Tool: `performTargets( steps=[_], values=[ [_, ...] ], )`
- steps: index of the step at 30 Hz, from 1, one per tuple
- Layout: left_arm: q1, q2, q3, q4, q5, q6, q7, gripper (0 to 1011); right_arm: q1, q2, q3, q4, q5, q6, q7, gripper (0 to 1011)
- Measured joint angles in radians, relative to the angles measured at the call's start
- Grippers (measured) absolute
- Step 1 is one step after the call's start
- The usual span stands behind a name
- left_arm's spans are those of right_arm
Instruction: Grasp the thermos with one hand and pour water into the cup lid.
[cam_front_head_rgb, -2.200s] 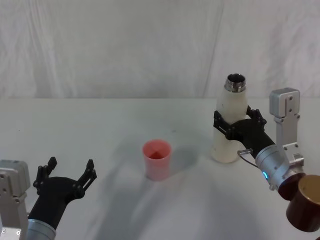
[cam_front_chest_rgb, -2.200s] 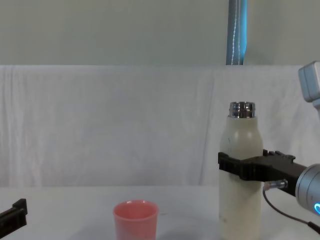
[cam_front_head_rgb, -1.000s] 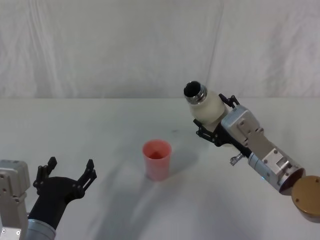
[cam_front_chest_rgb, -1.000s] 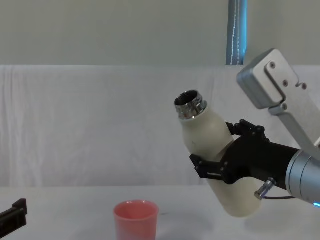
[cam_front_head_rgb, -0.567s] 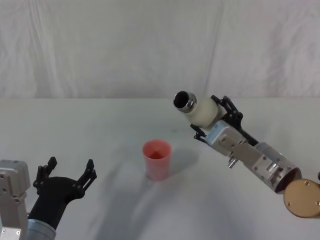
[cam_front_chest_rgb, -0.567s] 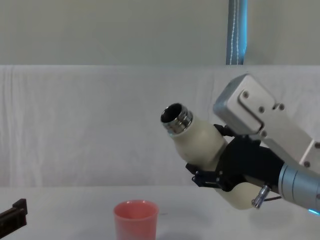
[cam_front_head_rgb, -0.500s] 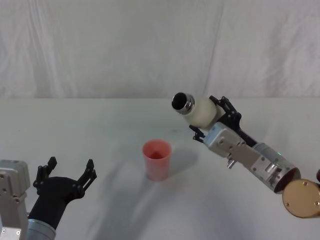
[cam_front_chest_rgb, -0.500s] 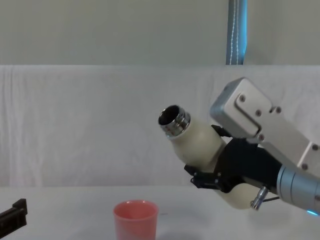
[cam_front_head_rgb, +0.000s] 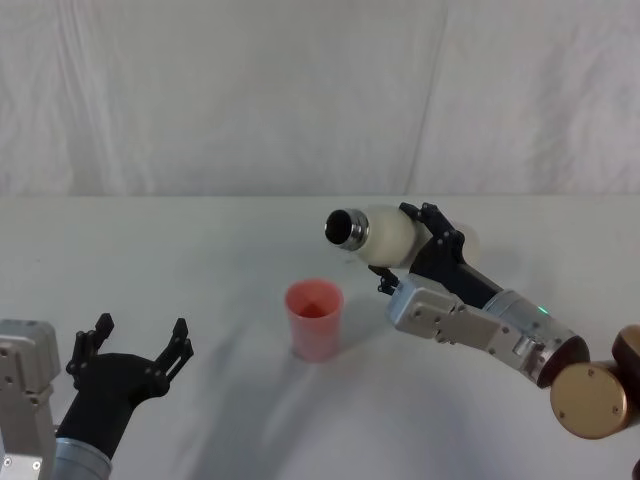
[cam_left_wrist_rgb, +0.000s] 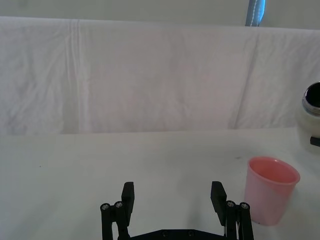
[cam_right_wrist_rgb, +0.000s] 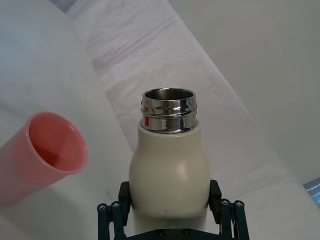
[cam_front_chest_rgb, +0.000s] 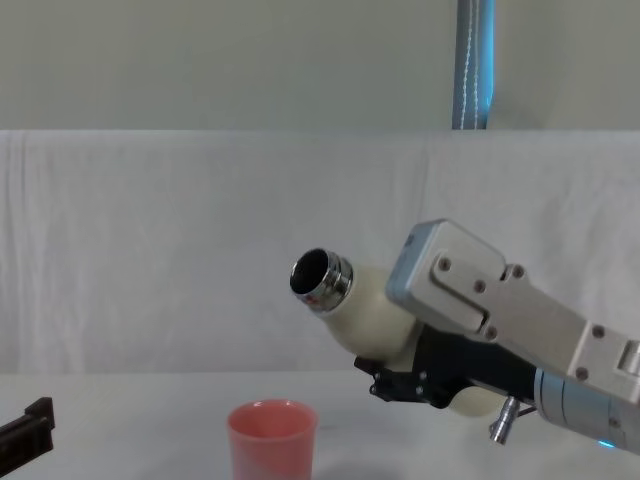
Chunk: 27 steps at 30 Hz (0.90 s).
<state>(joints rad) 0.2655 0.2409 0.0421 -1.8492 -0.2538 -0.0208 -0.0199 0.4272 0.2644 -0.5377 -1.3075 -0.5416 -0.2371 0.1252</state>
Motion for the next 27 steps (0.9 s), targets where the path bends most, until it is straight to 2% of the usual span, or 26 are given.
performTargets(
  steps=[5, 13, 18, 27],
  values=[
    [0.0, 0.0, 0.0, 0.0, 0.0, 0.0, 0.0, 1001, 0.015, 0.001, -0.015, 0.023, -0.031, -0.01, -0.016, 950],
    [0.0, 0.0, 0.0, 0.0, 0.0, 0.0, 0.0, 1001, 0.033, 0.012, -0.049, 0.038, -0.113, -0.014, -0.067, 950],
    [0.0, 0.0, 0.0, 0.0, 0.0, 0.0, 0.0, 1001, 0.039, 0.019, -0.063, 0.042, -0.157, -0.001, -0.094, 950],
    [0.0, 0.0, 0.0, 0.0, 0.0, 0.0, 0.0, 1001, 0.052, 0.022, -0.078, 0.055, -0.204, 0.031, -0.115, 950]
  ],
)
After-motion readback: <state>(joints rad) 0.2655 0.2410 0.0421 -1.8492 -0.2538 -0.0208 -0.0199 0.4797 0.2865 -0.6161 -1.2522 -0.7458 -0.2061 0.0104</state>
